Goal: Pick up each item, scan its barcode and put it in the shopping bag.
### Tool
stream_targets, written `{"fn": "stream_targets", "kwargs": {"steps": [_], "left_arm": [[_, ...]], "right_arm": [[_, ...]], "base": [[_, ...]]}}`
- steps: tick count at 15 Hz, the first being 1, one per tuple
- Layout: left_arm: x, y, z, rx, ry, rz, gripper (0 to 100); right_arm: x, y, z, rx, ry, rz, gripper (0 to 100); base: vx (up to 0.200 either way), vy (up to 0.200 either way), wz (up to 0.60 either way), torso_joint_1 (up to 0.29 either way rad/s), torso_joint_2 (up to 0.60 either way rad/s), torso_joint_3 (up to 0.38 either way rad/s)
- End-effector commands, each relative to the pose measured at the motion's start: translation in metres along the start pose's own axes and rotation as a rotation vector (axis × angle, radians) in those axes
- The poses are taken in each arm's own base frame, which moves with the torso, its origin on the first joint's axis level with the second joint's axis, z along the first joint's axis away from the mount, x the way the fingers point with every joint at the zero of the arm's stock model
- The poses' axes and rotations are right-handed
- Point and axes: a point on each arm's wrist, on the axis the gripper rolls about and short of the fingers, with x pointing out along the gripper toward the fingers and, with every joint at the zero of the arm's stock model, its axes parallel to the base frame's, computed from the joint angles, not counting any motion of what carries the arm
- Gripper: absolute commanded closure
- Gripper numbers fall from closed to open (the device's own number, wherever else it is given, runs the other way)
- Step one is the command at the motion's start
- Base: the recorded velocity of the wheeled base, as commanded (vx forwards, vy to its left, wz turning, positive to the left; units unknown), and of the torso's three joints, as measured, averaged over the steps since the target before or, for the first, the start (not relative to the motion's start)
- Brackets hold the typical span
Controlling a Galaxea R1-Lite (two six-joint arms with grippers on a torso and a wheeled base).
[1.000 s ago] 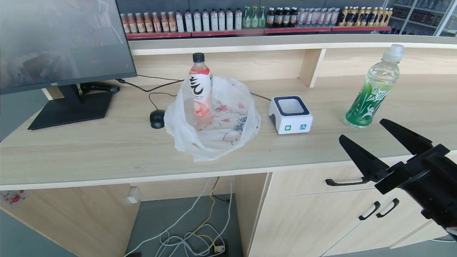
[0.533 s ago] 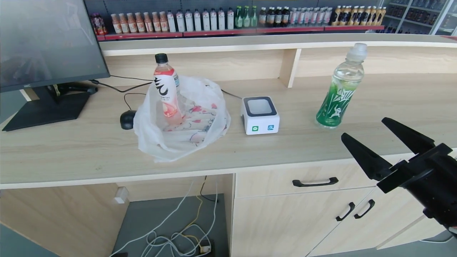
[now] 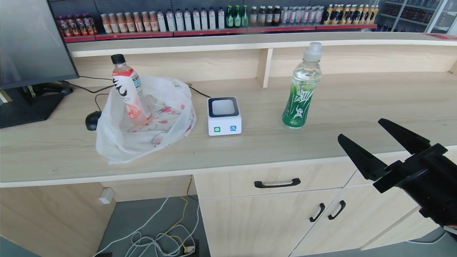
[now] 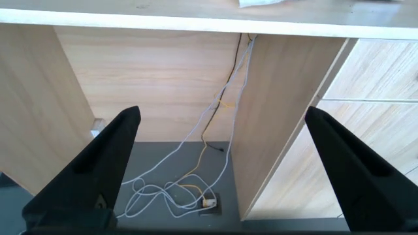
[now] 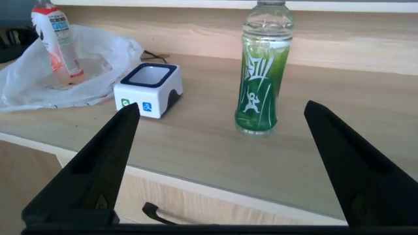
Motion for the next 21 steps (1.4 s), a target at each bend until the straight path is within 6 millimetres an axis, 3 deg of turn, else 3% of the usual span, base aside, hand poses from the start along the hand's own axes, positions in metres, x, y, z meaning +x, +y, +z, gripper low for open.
{"fn": "stream_targets", "kwargs": {"steps": [1, 7, 10, 14, 21], "left_arm": [[0.0, 0.0, 0.0, 0.001, 0.0, -0.002, 0], [0.0, 0.0, 0.0, 0.002, 0.0, -0.002, 0], [0.0, 0.0, 0.0, 0.002, 0.001, -0.002, 0], [0.0, 0.0, 0.0, 0.008, 0.001, -0.002, 0], [0.0, 0.0, 0.0, 0.008, 0.0, -0.002, 0]], "right_arm": [[0.001, 0.0, -0.001, -0.001, 0.002, -0.003, 0], [0.007, -0.006, -0.015, -0.018, 0.065, -0.035, 0], [0.033, -0.018, -0.025, -0.047, 0.07, -0.087, 0], [0.058, -0.019, -0.037, -0.057, 0.079, -0.089, 0], [0.105, -0.021, -0.041, -0.059, -0.001, -0.097, 0]], "base": [[0.0, -0.2, 0.0, -0.002, 0.0, 0.002], [0.0, 0.0, 0.0, 0.0, 0.0, 0.0], [0.0, 0.0, 0.0, 0.0, 0.0, 0.0], [0.0, 0.0, 0.0, 0.0, 0.0, 0.0], [0.0, 0.0, 0.0, 0.0, 0.0, 0.0]]}}
